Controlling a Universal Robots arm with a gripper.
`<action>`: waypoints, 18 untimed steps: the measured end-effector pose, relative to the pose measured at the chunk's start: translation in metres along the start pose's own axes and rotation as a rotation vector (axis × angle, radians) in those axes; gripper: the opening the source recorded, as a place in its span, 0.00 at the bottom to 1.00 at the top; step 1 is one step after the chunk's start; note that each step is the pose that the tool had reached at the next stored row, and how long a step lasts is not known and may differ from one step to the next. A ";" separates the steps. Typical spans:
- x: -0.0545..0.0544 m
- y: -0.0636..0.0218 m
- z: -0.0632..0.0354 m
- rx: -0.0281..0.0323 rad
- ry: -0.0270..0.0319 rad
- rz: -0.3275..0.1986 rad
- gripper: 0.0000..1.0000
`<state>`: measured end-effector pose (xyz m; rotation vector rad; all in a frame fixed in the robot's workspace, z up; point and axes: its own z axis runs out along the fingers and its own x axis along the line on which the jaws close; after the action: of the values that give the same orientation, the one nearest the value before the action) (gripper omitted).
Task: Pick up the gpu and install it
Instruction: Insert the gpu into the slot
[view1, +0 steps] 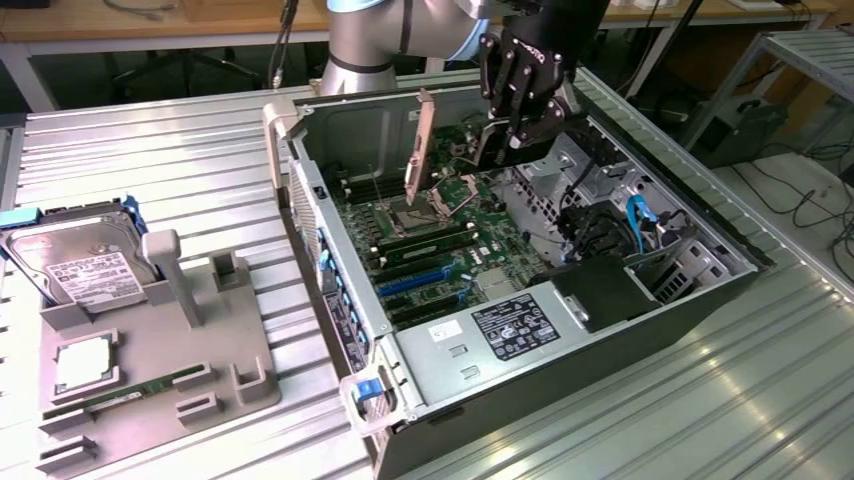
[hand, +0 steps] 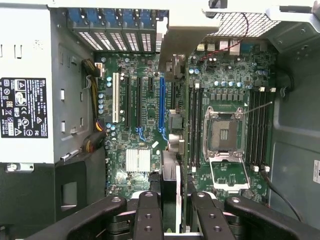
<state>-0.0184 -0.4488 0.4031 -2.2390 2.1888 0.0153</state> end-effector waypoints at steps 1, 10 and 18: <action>0.000 0.0000 0.0005 -0.0001 0.0000 0.000 0.28; 0.001 0.0000 0.0083 -0.0019 -0.0012 0.000 0.28; 0.002 0.0001 0.0225 -0.0070 -0.0034 0.000 0.28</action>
<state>-0.0185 -0.4502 0.3806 -2.2412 2.1901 0.0268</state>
